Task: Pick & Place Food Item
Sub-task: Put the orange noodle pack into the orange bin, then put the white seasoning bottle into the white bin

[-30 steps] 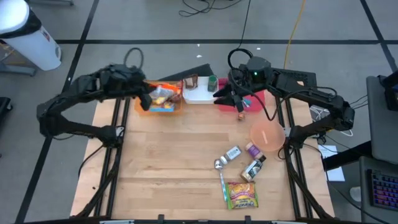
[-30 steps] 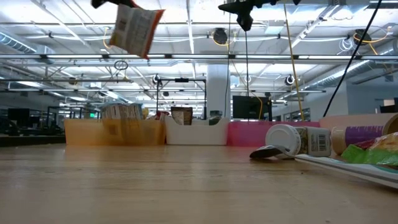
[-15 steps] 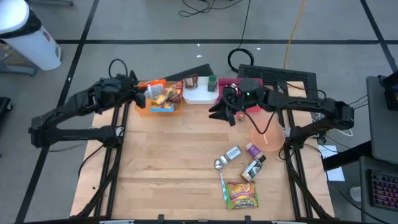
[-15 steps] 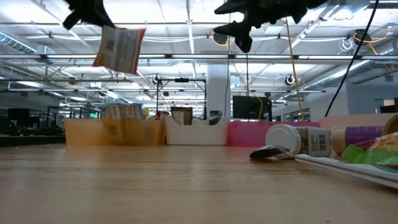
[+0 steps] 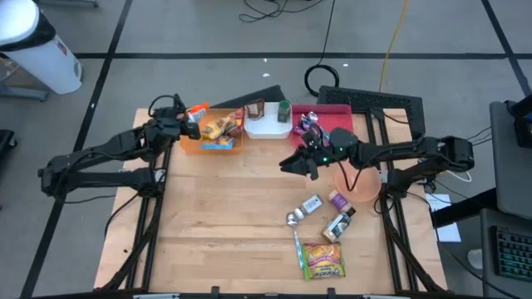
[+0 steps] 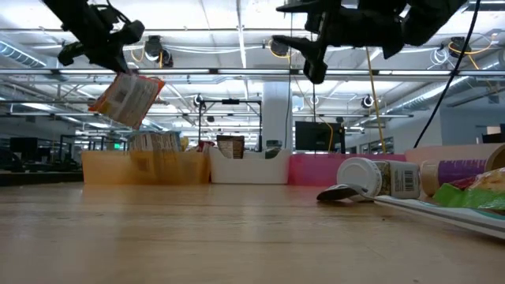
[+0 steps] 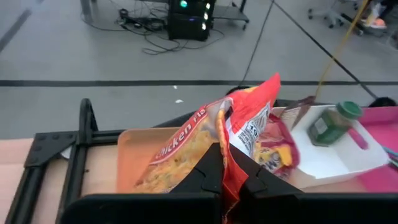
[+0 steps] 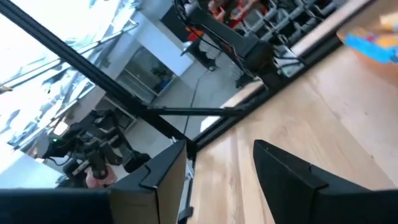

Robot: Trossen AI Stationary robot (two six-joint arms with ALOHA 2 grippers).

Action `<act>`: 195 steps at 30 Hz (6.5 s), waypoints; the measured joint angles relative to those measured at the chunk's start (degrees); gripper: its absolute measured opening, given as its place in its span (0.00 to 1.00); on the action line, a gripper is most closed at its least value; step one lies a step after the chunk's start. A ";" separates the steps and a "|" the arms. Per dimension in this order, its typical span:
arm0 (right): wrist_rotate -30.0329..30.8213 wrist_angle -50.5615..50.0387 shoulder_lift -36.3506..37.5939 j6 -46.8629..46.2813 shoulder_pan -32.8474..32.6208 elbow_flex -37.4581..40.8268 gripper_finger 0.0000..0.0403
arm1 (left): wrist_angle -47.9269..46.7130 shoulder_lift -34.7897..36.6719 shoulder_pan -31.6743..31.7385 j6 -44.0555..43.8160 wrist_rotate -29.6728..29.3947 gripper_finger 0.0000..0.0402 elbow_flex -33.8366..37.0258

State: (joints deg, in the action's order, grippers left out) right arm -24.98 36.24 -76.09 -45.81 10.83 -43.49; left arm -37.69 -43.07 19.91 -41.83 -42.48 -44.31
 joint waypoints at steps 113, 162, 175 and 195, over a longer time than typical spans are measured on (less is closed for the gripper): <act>3.99 14.32 0.22 6.23 0.35 1.36 0.42 | 30.71 -22.65 -11.38 20.79 54.21 0.61 -24.11; 17.40 -92.75 -17.23 64.04 -25.65 -33.08 0.71 | 28.76 -29.00 -23.00 15.79 40.35 0.61 -24.48; 17.68 -88.37 -24.08 66.29 -21.99 -33.06 0.75 | 28.28 -29.00 -23.00 15.81 40.35 0.61 -24.48; 23.42 -88.77 -26.49 65.80 -21.31 -23.93 0.74 | 25.80 -29.00 -22.99 16.72 39.20 0.61 -24.46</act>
State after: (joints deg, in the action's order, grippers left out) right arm -1.56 -52.53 -102.59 19.99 -10.48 -67.42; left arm -11.89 -72.07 -3.08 -25.12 -3.28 -68.77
